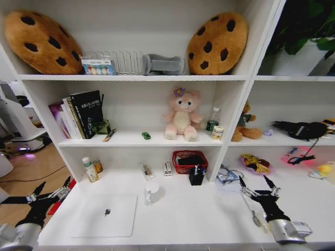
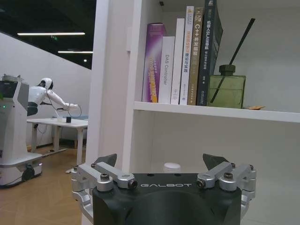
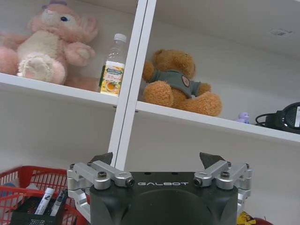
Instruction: Organize the objects on the table.
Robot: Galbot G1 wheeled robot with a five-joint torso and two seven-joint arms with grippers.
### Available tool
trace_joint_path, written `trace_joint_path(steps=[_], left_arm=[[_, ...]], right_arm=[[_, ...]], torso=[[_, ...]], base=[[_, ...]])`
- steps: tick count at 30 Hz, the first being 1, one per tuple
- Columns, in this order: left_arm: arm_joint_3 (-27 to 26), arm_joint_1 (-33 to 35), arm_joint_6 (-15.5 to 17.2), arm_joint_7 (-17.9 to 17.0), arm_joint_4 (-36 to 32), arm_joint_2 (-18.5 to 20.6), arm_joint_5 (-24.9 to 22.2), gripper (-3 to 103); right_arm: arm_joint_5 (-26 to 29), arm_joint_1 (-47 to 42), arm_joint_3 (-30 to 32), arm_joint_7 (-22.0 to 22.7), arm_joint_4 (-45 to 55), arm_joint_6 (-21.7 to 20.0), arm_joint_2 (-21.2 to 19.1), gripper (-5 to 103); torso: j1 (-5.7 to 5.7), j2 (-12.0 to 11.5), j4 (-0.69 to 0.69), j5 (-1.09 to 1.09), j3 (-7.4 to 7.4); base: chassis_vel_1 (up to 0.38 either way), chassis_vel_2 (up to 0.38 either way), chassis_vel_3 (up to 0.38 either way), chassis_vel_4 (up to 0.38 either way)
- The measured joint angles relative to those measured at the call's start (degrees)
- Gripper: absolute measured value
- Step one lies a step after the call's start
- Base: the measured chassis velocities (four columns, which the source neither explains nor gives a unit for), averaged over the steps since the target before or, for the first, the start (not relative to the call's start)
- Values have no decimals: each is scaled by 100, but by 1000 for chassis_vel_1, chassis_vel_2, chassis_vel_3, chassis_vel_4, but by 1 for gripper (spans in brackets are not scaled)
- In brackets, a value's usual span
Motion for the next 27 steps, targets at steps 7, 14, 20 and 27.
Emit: trace_joint_path(steps=[7, 14, 20, 27], left_arm=[[0, 0, 0, 0, 0, 0, 0, 100], [0, 0, 0, 0, 0, 0, 0, 100], [0, 0, 0, 0, 0, 0, 0, 100], [0, 0, 0, 0, 0, 0, 0, 100]], right_arm=[[0, -1, 0, 0, 0, 0, 0, 100], [0, -1, 0, 0, 0, 0, 0, 100], [0, -1, 0, 0, 0, 0, 0, 100], [0, -1, 0, 0, 0, 0, 0, 100]], torso=[[-1, 0, -2, 0, 0], [-1, 0, -1, -2, 0], [0, 0, -2, -2, 0], [0, 0, -2, -1, 0]], base=[[106, 103, -109, -117], [140, 128, -133, -124], [142, 140, -149, -138], [128, 138, -138, -133]])
